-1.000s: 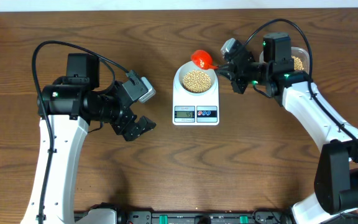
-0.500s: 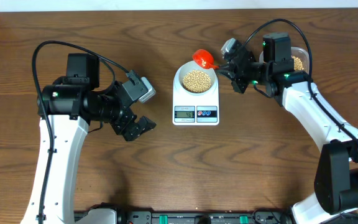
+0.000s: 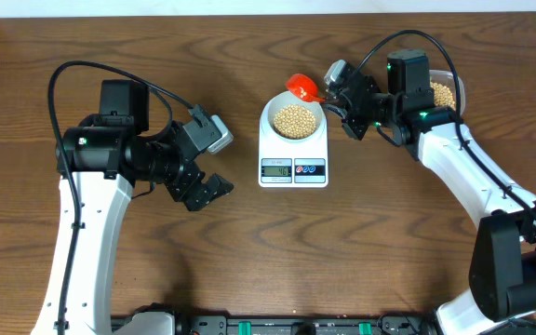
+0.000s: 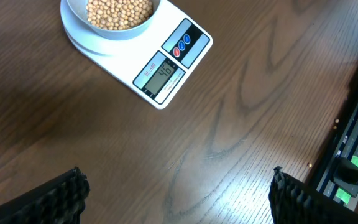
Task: Scoop item into bowl and weigh 50g on scale
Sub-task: 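Tilt the scoop with the right gripper, pouring beans into the bowl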
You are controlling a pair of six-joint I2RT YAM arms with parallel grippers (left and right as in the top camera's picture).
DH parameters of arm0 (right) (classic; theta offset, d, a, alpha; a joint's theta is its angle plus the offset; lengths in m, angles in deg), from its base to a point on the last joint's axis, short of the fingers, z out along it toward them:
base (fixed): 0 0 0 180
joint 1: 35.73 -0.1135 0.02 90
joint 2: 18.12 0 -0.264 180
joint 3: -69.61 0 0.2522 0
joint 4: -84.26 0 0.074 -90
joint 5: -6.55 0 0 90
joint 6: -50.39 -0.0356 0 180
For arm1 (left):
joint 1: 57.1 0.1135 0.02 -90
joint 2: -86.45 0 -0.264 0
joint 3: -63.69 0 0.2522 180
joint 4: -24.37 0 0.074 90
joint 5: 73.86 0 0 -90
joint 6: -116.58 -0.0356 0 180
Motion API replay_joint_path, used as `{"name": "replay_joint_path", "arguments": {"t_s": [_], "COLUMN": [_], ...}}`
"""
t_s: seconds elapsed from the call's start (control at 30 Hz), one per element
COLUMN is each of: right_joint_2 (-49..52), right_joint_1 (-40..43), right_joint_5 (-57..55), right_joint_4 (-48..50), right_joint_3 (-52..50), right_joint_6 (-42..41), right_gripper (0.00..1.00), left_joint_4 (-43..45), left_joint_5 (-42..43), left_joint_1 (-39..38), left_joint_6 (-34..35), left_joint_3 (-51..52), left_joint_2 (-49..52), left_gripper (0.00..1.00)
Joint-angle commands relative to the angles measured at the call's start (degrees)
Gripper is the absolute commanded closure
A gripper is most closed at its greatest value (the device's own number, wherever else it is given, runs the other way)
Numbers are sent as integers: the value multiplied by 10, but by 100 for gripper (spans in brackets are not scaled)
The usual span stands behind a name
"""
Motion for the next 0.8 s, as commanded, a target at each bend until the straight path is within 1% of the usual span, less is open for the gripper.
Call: {"name": "replay_joint_path", "arguments": {"t_s": [0.0, 0.27, 0.4, 0.53, 0.67, 0.77], "right_joint_2": [-1, -1, -1, -1, -3, -23], "right_joint_1": [-5, -8, -9, -8, -9, -1], "right_joint_5": [-20, -42, -4, -23, 7, -18], "right_joint_4": [-1, 5, 8, 10, 8, 19], "right_joint_3": [-2, -2, -2, -2, -2, -2], "right_joint_6": [23, 22, 22, 22, 22, 22], "right_gripper": [99, 99, 99, 99, 99, 99], "left_joint_4": [-2, -2, -2, -2, -2, -2], "left_joint_5": [-1, -1, -1, -1, -1, -1], "left_joint_1": [2, 2, 2, 2, 2, 2], "left_joint_6": [-7, -7, -7, -7, -7, -7], "left_joint_3": [1, 1, 1, 1, 1, 1], "left_joint_2": [-1, -1, -1, -1, -1, -1], "left_gripper": [5, 5, 5, 5, 5, 5]}}
